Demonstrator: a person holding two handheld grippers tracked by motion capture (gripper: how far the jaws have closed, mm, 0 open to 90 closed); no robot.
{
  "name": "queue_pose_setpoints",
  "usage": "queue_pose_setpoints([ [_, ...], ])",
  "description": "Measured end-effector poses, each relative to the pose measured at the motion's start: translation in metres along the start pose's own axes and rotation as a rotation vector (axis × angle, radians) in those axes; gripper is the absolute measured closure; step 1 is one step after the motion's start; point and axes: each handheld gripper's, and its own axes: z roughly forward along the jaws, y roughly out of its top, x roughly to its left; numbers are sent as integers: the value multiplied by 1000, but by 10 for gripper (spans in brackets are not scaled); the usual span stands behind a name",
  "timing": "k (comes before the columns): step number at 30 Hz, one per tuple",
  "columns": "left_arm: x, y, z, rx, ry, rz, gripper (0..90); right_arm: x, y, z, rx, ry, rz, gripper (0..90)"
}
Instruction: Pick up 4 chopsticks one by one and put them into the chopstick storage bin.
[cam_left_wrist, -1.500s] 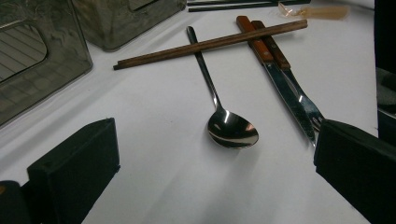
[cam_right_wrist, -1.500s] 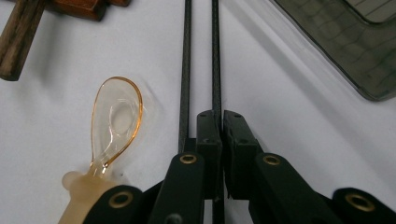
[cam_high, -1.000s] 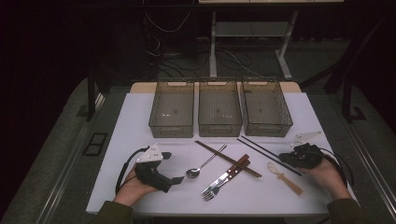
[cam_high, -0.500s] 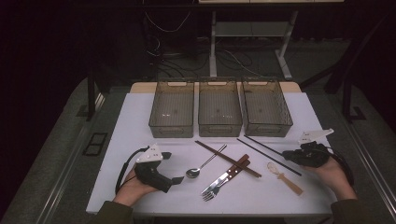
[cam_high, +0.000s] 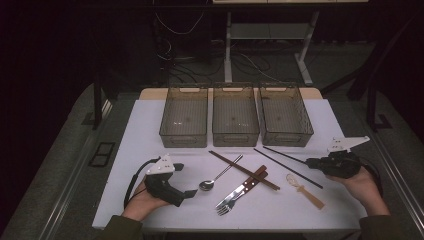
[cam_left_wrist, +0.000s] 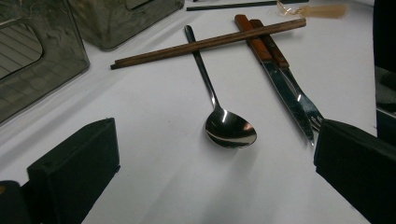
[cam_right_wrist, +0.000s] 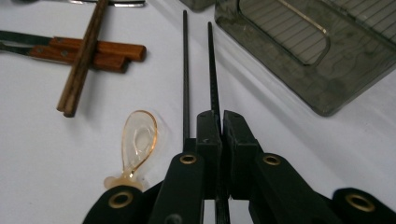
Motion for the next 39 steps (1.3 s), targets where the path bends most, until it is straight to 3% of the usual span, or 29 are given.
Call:
queue_pose_setpoints([
  [4,-1,-2,2,-8,-5,-17,0,1,3,-8,-38,12,9,860],
  [20,-2,-6,7,-12,-2,-15,0,9,21,-33,-173,66,48,860],
  [39,-1,-6,9,-4,-10,-14,0,19,59,-10,-206,48,81,860],
])
